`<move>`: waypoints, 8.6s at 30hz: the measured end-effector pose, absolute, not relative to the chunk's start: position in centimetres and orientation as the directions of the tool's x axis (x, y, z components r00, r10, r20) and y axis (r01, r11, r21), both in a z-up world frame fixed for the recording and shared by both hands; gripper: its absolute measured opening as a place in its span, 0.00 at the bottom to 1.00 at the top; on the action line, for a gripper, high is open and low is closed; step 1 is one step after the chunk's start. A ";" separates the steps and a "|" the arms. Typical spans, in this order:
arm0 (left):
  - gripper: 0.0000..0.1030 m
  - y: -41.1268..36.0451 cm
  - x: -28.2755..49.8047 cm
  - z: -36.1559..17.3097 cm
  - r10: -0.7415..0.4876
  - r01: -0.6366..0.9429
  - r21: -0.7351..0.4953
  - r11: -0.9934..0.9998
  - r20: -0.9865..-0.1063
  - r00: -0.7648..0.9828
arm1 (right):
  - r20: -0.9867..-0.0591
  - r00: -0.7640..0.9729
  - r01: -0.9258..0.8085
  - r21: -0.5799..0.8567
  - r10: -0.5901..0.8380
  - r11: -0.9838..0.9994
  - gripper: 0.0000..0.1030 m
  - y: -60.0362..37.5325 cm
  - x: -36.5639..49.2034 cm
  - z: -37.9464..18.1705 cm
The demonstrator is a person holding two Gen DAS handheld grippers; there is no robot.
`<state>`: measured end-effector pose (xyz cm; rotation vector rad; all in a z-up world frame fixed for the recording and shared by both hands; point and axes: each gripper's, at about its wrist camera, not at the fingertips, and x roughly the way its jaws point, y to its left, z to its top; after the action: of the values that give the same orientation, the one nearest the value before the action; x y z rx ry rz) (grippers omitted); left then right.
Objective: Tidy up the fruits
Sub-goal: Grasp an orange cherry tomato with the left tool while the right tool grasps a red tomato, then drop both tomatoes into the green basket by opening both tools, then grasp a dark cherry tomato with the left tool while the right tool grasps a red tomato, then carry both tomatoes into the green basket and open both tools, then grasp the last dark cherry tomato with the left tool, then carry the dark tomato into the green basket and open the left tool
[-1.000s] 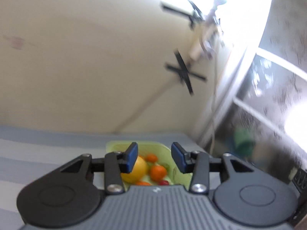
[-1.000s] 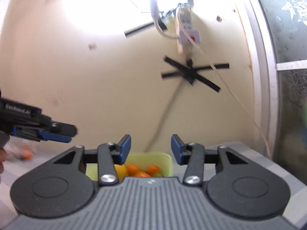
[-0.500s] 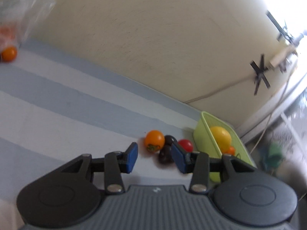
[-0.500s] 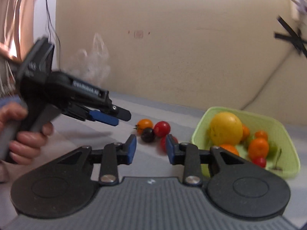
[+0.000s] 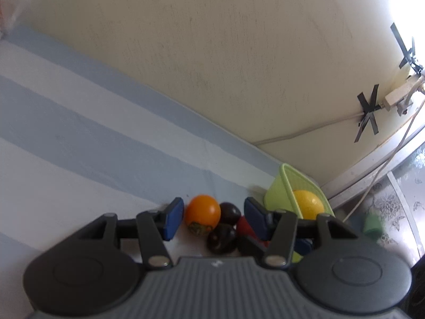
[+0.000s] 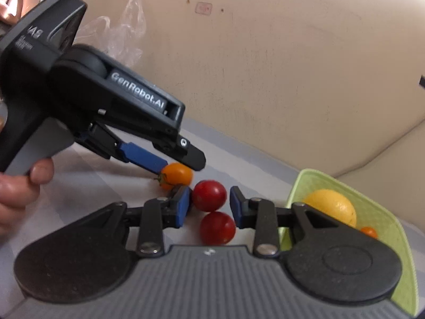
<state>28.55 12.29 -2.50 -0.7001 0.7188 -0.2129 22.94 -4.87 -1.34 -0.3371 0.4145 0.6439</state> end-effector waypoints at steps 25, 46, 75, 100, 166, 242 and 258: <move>0.31 3.2 13.3 -1.1 -0.377 0.146 -0.408 0.901 -0.573 0.728 | -0.480 0.689 -0.607 0.027 0.543 0.794 0.31 -15.0 10.8 -2.8; 0.30 -0.9 18.5 5.5 -0.408 0.255 -0.347 0.903 -0.502 0.762 | -0.323 0.803 -0.512 0.057 0.501 0.857 0.29 -19.6 13.8 0.1; 0.42 6.0 18.3 8.3 -0.272 0.084 -0.422 0.903 -0.408 0.872 | -0.189 0.785 -0.549 0.229 0.589 0.804 0.38 -21.7 15.2 2.0; 0.42 10.3 25.2 -0.4 -0.407 0.066 -0.530 0.845 -0.558 0.723 | -0.549 0.656 -0.750 -0.397 0.519 0.529 0.37 -5.7 21.9 -0.7; 0.35 -7.1 29.4 4.1 -0.473 0.278 -0.394 0.876 -0.588 0.657 | -0.284 0.889 -0.358 0.059 0.359 0.932 0.31 -22.2 20.1 -2.3; 0.36 0.2 14.6 -0.1 -0.564 0.189 -0.583 0.790 -0.573 0.595 | -0.471 0.618 -0.711 0.007 0.630 0.703 0.27 -14.5 9.5 -4.6; 0.44 -5.6 28.9 5.0 -0.519 0.271 -0.474 0.838 -0.541 0.662 | -0.305 0.861 -0.418 0.029 0.407 0.908 0.34 -19.8 20.2 -2.5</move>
<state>28.87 -5.63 5.01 -0.3716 0.7197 -0.4583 20.21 -19.83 -2.54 -0.0385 0.3111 0.4327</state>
